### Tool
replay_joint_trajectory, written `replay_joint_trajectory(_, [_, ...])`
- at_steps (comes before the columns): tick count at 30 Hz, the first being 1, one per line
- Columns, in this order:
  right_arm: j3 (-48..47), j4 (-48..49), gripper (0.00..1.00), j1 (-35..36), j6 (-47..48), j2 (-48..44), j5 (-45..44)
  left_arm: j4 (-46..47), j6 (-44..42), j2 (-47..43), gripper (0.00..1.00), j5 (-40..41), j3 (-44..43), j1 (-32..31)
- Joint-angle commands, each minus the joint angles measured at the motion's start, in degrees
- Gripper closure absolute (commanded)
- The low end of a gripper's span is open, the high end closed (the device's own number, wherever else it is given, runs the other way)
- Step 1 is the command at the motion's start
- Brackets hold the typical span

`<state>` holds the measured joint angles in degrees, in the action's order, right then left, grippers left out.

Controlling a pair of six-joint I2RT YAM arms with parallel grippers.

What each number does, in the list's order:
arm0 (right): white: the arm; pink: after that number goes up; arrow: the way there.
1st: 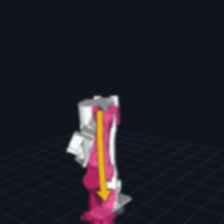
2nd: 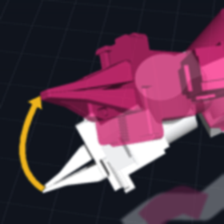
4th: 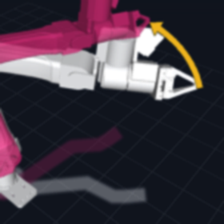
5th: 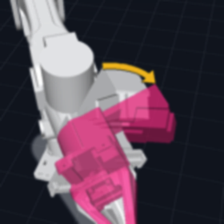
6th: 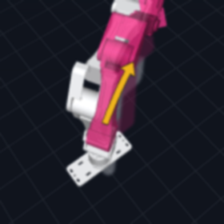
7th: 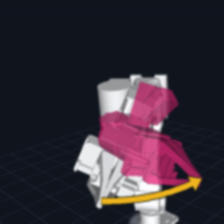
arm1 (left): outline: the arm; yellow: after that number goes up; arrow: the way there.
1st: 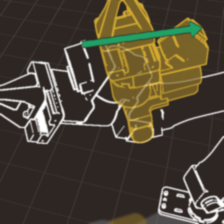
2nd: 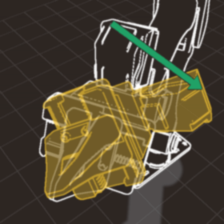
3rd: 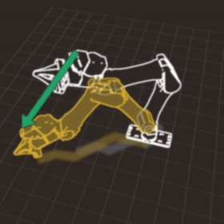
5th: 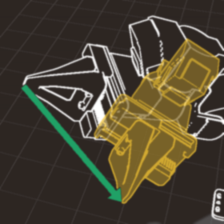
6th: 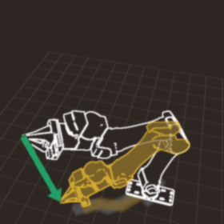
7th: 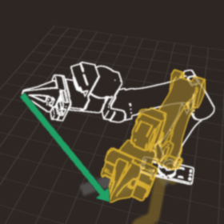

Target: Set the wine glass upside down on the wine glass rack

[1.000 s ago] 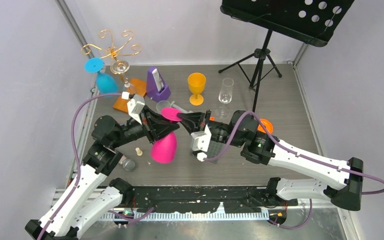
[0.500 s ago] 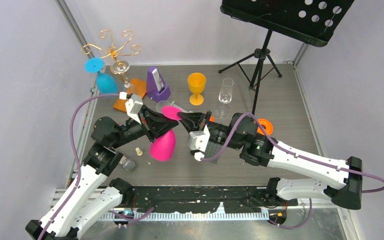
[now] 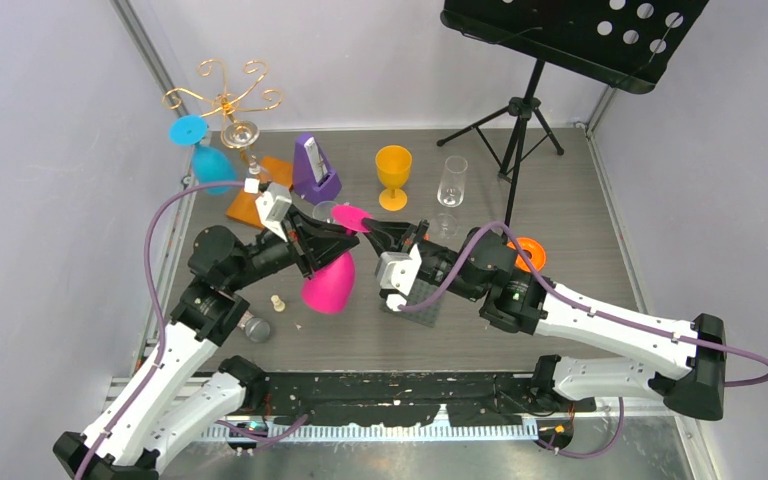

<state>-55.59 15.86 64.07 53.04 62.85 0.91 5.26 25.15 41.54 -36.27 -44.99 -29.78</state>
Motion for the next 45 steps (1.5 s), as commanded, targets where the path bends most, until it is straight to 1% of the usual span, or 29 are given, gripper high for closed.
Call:
replay_joint_trajectory(1, [-1.2,10.3,0.95,-1.2,0.4,-2.4,-5.6,-3.1,0.0,0.3,1.0,-6.0,-1.3,-0.8])
replay_joint_trajectory(7, [-0.8,11.1,0.95,-1.2,1.4,-2.2,-6.8,-2.8,-1.0,-0.1,1.0,-7.0,-1.0,-0.8])
replay_joint_trajectory(8, [-0.7,11.3,0.93,-1.2,1.5,-2.1,-6.8,-3.2,-1.4,-0.4,1.0,-6.7,-1.0,-0.8])
replay_joint_trajectory(11, [-0.6,11.9,0.82,-1.1,1.6,-1.8,-6.8,-6.8,-2.9,-0.8,1.0,-4.0,-1.6,-0.4])
replay_joint_trajectory(12, [-0.6,11.9,0.73,-1.1,1.6,-1.8,-6.7,-7.1,-2.9,-1.5,1.0,-3.4,-1.3,0.2])
replay_joint_trajectory(13, [-0.7,11.9,0.68,-1.1,1.5,-1.7,-6.5,-6.5,-2.3,-2.3,1.0,-3.1,-0.5,1.3])
replay_joint_trajectory(14, [-0.7,11.8,0.58,-1.1,1.5,-1.6,-6.4,-4.9,-1.2,-3.4,1.0,-2.8,0.5,2.7])
replay_joint_trajectory(15, [-0.8,11.6,0.54,-1.1,1.5,-1.6,-5.9,-3.0,0.3,-4.5,1.0,-2.8,1.7,4.3])
replay_joint_trajectory(16, [-0.9,11.0,0.46,-1.1,1.5,-1.6,-5.7,-1.3,2.0,-5.4,1.0,-3.2,2.7,6.5])
replay_joint_trajectory(19, [-1.5,8.7,0.37,-1.2,1.5,-1.9,-2.8,0.8,4.7,-7.7,1.0,-5.2,4.6,13.6])
replay_joint_trajectory(24, [-2.9,3.0,0.36,-2.0,-0.8,-2.4,5.3,-1.4,4.5,-13.0,1.0,-6.3,7.4,22.1])
replay_joint_trajectory(27, [-3.5,1.9,0.36,-2.4,-2.8,-2.0,7.2,-2.0,4.4,-16.1,1.0,-7.4,9.4,26.1])
replay_joint_trajectory(31, [-3.8,1.0,0.36,-2.8,-4.6,-1.9,6.8,-3.8,2.3,-20.0,1.0,-6.7,10.4,31.0])
replay_joint_trajectory(34, [-4.1,-0.1,0.36,-3.2,-6.9,-2.2,5.8,-8.8,-2.4,-21.5,1.0,-4.4,8.8,34.8])
replay_joint_trajectory(40, [-3.2,-3.7,0.35,-3.4,-12.5,-4.0,5.1,-8.3,-7.9,-20.1,1.0,-2.8,6.2,41.8])
replay_joint_trajectory(43, [-2.6,-4.6,0.35,-3.4,-15.6,-4.9,2.7,-8.8,-10.5,-18.7,1.0,-1.5,4.4,43.8])
replay_joint_trajectory(45, [-2.4,-5.7,0.35,-3.6,-16.7,-5.1,1.0,-7.7,-10.6,-17.8,1.0,-0.4,3.3,44.7])
